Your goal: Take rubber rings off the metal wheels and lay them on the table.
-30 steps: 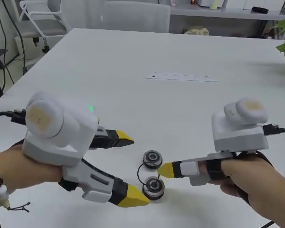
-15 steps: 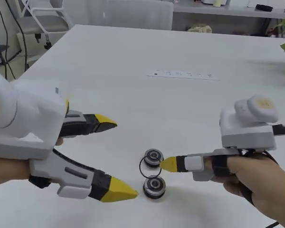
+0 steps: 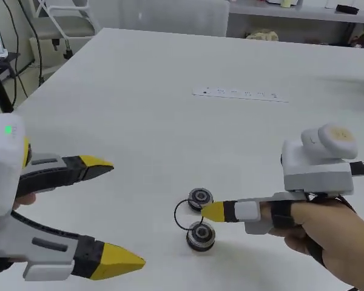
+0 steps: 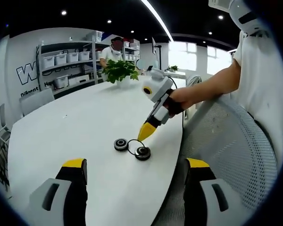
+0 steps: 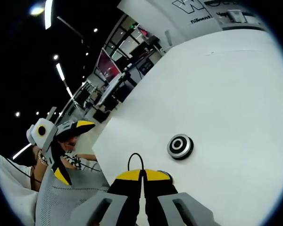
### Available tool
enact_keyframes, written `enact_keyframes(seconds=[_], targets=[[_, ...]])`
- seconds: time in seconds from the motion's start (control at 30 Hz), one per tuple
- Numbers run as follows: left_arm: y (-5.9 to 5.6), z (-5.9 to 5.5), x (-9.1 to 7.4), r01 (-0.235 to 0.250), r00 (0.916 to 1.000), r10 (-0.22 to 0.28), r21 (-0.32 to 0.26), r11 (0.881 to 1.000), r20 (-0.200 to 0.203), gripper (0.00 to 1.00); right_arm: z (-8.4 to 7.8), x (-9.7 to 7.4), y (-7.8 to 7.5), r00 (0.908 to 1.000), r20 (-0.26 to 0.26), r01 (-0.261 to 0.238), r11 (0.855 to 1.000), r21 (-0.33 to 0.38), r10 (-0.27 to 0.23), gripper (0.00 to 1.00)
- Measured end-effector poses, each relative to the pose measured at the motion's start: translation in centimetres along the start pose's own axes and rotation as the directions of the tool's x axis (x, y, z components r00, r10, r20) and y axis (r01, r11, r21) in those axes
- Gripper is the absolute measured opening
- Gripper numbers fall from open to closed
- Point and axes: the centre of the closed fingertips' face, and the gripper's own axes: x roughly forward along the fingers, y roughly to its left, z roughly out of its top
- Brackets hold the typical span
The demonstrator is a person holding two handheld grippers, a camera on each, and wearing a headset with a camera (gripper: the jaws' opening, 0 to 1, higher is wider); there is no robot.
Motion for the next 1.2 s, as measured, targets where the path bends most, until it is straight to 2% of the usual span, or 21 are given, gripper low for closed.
enact_keyframes(seconds=[0.27,0.33,0.37,0.6,0.73,0.83,1.0,1.1,1.17,1.2], targets=[[-0.3,-1.0,-0.5,-0.02,0.9998,0.02,-0.038,0.999,-0.001,0.82,-1.4,1.1,1.5,0.999,-0.032,-0.033,0.998,-0.05,0.031,0.0],[-0.5,-1.1,-0.6,-0.02,0.9998,0.021,-0.047,0.999,0.002,0.82,-1.1,1.5,2.6,0.9976,0.002,-0.068,0.989,-0.13,0.069,0.0],[-0.6,-1.1,-0.6,-0.02,0.9998,0.02,-0.05,0.999,0.007,0.82,-1.1,1.7,2.9,0.9966,0.001,-0.081,0.984,-0.16,0.082,0.0],[-1.0,-1.1,-0.8,-0.03,0.9991,0.032,-0.069,0.997,0.029,0.81,-2.6,2.8,3.2,0.9962,-0.051,-0.081,0.969,-0.235,0.07,0.0],[-1.0,-1.3,-0.8,-0.037,0.999,0.039,-0.06,0.997,0.024,0.8,-2.7,3.1,3.0,0.9986,-0.032,-0.049,0.939,-0.34,0.041,0.0],[-1.2,-1.4,-0.7,-0.034,0.9992,0.035,-0.061,0.998,0.021,0.8,-3.0,3.4,3.0,0.9987,-0.037,-0.046,0.934,-0.355,0.035,0.0],[-1.4,-1.5,-0.5,-0.029,0.9994,0.03,-0.068,0.997,0.015,0.8,-3.6,3.9,2.4,0.9983,-0.059,-0.025,0.911,-0.412,0.001,0.0],[-1.4,-1.6,-0.5,-0.028,0.9995,0.029,-0.072,0.997,0.015,0.8,-4.1,4.1,2.3,0.9963,-0.086,-0.035,0.913,-0.405,0.0,0.0],[-1.5,-1.6,-0.5,-0.025,0.9996,0.026,-0.072,0.997,0.013,0.8,-4.3,4.2,2.0,0.9959,-0.088,-0.022,0.899,-0.437,-0.018,0.0],[-1.5,-1.7,-0.5,-0.024,0.9996,0.024,-0.071,0.997,0.011,0.79,-4.4,4.2,2.0,0.9954,-0.094,-0.024,0.899,-0.438,-0.019,0.0]])
